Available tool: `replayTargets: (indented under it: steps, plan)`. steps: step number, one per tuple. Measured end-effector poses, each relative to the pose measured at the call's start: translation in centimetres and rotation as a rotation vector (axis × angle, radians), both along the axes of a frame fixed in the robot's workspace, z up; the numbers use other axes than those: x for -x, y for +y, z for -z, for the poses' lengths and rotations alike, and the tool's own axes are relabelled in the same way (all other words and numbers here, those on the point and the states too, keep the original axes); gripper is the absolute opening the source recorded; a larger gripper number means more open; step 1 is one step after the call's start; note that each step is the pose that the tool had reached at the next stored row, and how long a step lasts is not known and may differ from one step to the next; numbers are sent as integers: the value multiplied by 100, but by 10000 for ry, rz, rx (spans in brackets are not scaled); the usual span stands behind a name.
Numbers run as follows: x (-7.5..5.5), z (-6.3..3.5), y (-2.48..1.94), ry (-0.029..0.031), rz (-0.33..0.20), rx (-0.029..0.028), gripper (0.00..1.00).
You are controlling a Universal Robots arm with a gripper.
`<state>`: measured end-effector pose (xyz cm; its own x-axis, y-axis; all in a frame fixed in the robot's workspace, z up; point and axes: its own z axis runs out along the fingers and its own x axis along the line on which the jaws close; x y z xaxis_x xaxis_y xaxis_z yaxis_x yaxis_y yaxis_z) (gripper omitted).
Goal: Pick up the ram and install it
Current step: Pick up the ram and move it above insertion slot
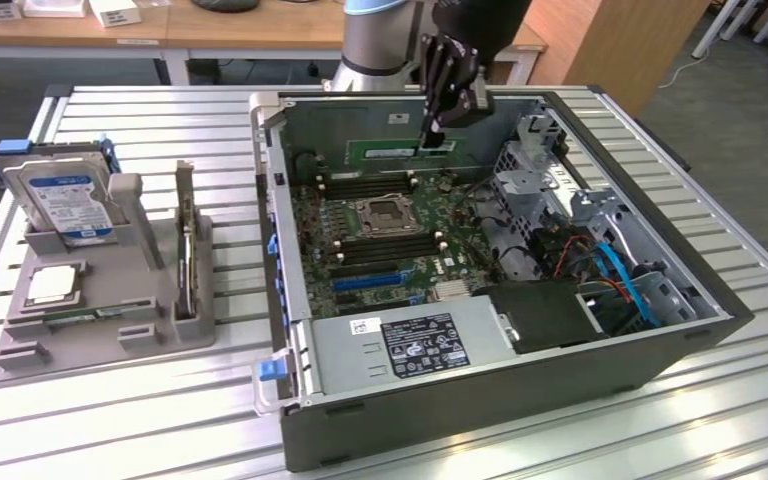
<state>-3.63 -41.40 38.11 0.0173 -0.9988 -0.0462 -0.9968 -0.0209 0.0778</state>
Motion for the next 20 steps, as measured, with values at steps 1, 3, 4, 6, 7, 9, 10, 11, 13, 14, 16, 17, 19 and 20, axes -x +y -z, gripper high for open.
replayTargets:
  steps: [1, 3, 4, 6, 7, 9, 10, 11, 13, 14, 16, 17, 19, 20]
  plan:
    - [0, 8, 26, 0, 0, -2, 12]
    - [0, 28, 80, 0, 0, -6, 12]
    - [0, 37, 105, 0, 0, -6, 12]
    - [0, 56, 146, 1, 0, -7, 12]
    - [0, 57, 146, 0, 1, -8, 12]
    - [-1, 57, 146, 0, 0, -9, 12]
    - [-4, 59, 146, 1, -1, -8, 12]
    - [-10, 63, 147, 1, -1, -10, 12]
    - [-73, 67, 145, 1, -1, -9, 12]
    - [-114, 68, 144, 1, 1, -8, 12]
    - [-147, 69, 144, 0, -2, -8, 12]
    - [-147, 69, 144, 0, -1, -9, 12]
    - [-150, 70, 142, 0, -2, -9, 12]
    - [-156, 71, 135, 0, -9, -10, 12]
